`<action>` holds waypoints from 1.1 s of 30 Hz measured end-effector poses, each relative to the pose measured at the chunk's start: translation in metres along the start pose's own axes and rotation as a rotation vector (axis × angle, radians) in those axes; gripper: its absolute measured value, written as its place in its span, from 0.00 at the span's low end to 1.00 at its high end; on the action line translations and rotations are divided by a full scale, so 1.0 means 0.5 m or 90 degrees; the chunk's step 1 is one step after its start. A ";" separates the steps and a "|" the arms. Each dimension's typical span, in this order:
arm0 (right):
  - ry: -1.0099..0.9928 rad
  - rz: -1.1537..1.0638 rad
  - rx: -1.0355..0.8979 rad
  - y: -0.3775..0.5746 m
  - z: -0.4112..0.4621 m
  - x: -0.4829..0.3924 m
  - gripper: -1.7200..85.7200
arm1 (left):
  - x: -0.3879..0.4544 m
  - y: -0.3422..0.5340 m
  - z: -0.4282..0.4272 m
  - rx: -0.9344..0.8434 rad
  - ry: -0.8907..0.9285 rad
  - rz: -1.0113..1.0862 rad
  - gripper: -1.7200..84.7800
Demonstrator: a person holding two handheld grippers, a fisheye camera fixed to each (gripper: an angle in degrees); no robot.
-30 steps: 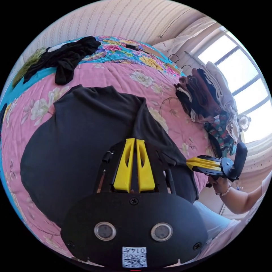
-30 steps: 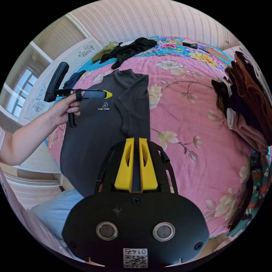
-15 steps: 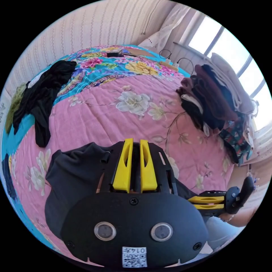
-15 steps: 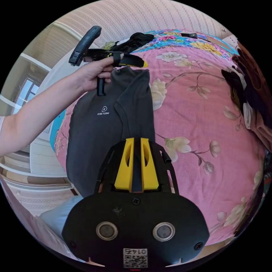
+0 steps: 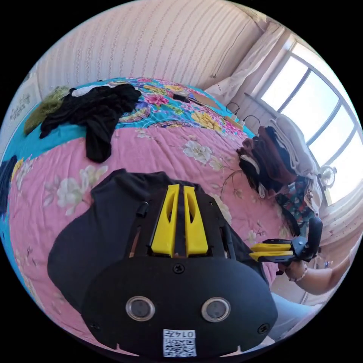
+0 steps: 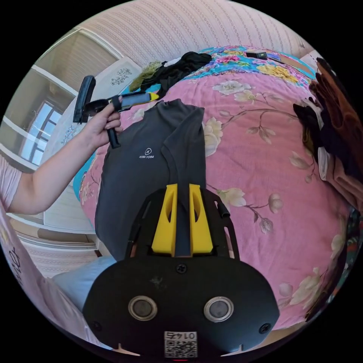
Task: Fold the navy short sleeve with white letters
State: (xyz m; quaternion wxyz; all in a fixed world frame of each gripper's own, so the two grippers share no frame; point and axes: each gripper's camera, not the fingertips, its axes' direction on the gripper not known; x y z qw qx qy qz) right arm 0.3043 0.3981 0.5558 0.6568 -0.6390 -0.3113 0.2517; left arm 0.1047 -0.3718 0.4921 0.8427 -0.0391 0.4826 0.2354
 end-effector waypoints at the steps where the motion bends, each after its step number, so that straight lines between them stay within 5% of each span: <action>1: -0.008 -0.015 -0.001 -0.009 -0.006 -0.011 0.08 | -0.033 0.049 -0.047 0.013 -0.014 -0.045 0.03; 7: -0.087 -0.156 -0.077 -0.125 0.072 -0.141 0.08 | -0.204 0.307 -0.254 0.048 -0.161 -0.321 0.03; 11: -0.145 -0.277 -0.104 -0.237 0.180 -0.313 0.08 | -0.278 0.406 -0.315 0.070 -0.130 -0.417 0.06; 16: -0.155 -0.360 -0.149 -0.357 0.335 -0.511 0.09 | -0.306 0.431 -0.319 0.081 -0.077 -0.423 0.08; 25: 0.007 -0.364 -0.233 -0.466 0.608 -0.664 0.11 | -0.344 0.445 -0.302 0.023 -0.064 -0.407 0.06; 33: -0.139 -0.256 -0.138 -0.503 0.459 -0.518 0.04 | -0.303 0.438 -0.374 0.071 -0.060 -0.328 0.04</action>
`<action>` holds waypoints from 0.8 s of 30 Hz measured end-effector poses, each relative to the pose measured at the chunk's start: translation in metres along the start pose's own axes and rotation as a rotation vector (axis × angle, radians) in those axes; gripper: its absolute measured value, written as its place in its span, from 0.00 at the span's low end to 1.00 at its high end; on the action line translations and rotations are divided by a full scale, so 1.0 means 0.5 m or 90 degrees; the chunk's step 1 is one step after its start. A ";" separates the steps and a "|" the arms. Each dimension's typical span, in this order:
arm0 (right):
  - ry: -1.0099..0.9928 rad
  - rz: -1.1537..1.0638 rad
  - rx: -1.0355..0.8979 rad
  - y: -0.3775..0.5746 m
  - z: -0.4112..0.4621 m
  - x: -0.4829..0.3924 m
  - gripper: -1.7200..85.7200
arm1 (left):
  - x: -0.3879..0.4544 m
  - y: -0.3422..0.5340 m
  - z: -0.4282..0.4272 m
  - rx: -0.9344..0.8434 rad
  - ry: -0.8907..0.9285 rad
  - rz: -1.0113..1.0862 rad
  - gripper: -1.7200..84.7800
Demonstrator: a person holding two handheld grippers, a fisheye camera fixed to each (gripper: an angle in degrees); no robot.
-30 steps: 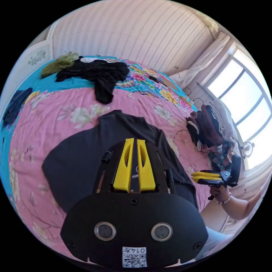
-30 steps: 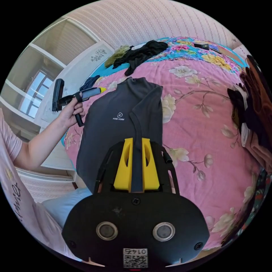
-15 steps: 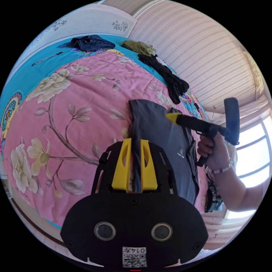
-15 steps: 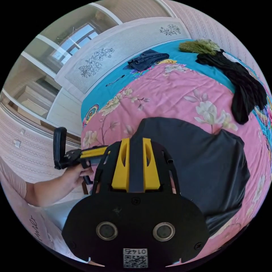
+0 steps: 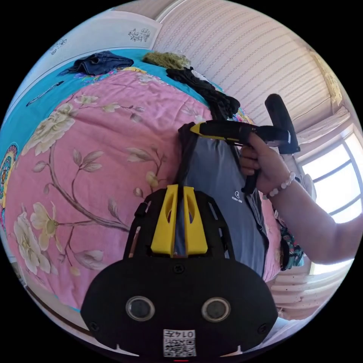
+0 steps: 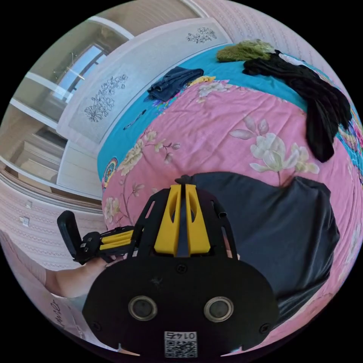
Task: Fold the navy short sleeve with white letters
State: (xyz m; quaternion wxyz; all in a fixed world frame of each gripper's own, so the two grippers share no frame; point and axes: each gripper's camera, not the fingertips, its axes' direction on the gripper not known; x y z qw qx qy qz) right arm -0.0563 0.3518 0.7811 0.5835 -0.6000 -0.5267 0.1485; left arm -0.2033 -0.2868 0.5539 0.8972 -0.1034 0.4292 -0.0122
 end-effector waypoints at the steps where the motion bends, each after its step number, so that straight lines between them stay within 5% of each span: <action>1: -0.018 0.019 0.020 0.026 -0.035 0.025 0.04 | 0.015 0.000 -0.011 0.006 0.011 0.029 0.04; 11: 0.004 0.206 0.019 0.208 -0.110 0.220 0.04 | 0.078 0.021 0.010 -0.111 0.104 0.172 0.10; 18: 0.013 0.221 0.083 0.282 -0.204 0.238 0.05 | 0.056 -0.050 -0.008 -0.091 0.042 0.172 0.09; 24: 0.219 0.251 0.141 0.375 -0.357 0.280 0.09 | 0.007 -0.207 0.046 -0.069 0.056 0.119 0.11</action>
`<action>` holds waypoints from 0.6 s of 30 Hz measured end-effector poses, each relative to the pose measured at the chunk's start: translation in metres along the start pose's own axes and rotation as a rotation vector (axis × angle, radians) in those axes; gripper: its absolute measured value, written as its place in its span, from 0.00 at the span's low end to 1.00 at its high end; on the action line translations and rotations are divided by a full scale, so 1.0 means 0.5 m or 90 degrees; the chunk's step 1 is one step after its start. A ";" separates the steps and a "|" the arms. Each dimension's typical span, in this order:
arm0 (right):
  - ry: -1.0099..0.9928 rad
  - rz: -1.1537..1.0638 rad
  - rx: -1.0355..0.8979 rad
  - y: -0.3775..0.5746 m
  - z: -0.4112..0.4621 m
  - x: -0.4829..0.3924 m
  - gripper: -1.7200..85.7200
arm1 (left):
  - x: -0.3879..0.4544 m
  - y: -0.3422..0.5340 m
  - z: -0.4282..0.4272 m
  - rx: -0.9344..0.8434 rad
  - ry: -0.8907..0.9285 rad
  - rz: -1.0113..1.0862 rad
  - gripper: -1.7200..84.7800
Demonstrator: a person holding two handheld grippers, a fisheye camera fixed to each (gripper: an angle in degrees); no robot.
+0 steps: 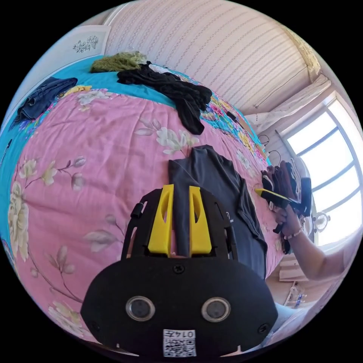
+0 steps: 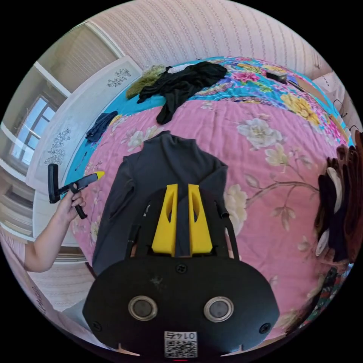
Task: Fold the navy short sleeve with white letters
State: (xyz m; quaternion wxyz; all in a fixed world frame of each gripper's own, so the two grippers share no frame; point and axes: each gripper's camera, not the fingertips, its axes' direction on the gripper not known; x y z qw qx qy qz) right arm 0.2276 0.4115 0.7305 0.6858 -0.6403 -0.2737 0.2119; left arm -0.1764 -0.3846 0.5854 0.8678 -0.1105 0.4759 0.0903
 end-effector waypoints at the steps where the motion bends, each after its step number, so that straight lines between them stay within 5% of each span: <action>1: 0.029 0.017 -0.005 -0.003 -0.006 0.035 0.10 | -0.020 -0.026 0.020 -0.018 0.009 -0.020 0.11; 7: 0.037 0.037 -0.028 -0.057 0.034 0.119 0.11 | -0.045 -0.088 0.109 -0.144 -0.009 -0.022 0.10; 11: -0.069 0.074 -0.078 -0.074 0.055 0.156 0.04 | -0.067 -0.104 0.113 -0.174 0.053 -0.063 0.03; 18: -0.106 0.145 0.033 -0.054 -0.099 0.245 0.03 | -0.064 -0.127 0.064 -0.115 0.034 -0.039 0.01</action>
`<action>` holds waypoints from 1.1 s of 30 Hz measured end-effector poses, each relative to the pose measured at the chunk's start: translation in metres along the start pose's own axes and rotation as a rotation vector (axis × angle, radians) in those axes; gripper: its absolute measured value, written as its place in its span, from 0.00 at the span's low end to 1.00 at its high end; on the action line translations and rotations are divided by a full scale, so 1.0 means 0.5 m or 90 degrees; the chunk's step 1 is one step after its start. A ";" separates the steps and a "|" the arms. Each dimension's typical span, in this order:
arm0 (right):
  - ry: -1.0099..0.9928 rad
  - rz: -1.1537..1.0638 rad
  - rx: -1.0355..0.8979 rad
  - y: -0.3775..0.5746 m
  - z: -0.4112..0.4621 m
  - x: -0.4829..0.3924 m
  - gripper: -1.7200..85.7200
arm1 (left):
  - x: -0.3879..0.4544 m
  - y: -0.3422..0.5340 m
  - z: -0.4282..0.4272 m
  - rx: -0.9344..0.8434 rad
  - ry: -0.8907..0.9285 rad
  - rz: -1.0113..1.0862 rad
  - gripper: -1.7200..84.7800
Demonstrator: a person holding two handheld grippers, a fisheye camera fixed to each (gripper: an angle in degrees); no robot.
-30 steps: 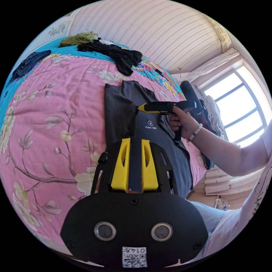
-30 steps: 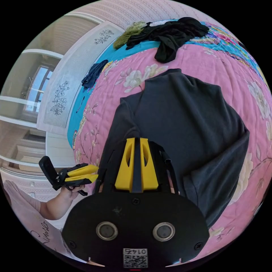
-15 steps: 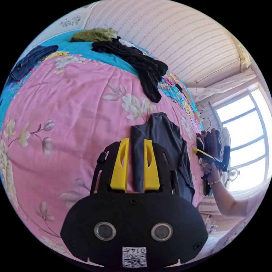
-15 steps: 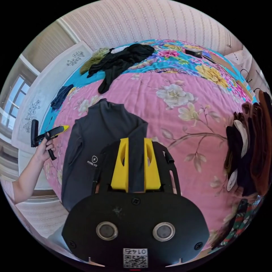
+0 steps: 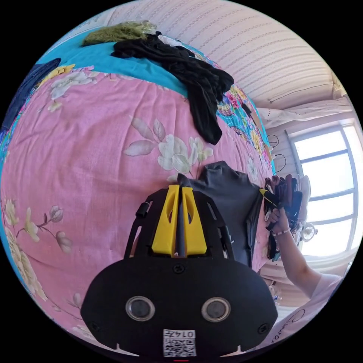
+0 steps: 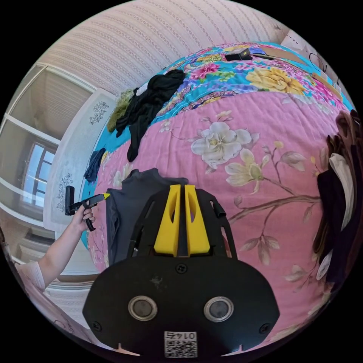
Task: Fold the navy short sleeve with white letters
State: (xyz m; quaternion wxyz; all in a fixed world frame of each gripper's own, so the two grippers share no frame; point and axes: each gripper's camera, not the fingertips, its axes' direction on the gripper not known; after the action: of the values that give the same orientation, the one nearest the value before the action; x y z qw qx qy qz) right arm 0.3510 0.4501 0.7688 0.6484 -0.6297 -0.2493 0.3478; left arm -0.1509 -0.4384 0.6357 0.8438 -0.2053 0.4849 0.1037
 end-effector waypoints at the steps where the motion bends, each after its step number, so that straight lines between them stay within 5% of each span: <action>1: -0.008 -0.015 -0.003 0.008 -0.022 -0.001 0.03 | 0.011 0.012 -0.012 0.011 0.008 0.022 0.01; 7: -0.060 -0.102 0.012 0.138 -0.159 -0.037 0.03 | 0.064 0.170 -0.089 0.063 0.012 0.141 0.01; 15: -0.093 -0.140 -0.048 0.397 -0.280 -0.018 0.03 | 0.032 0.471 -0.129 0.048 0.083 0.122 0.01; 33: -0.081 -0.019 -0.036 0.865 -0.369 0.019 0.04 | -0.049 0.884 -0.016 0.013 -0.026 0.086 0.01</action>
State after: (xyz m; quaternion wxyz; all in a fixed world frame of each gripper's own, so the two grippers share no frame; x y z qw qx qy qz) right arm 0.4379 0.3236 0.3243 0.6183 -0.6207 -0.3090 0.3699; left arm -0.3347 -0.0463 0.5444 0.8468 -0.1618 0.4810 0.1595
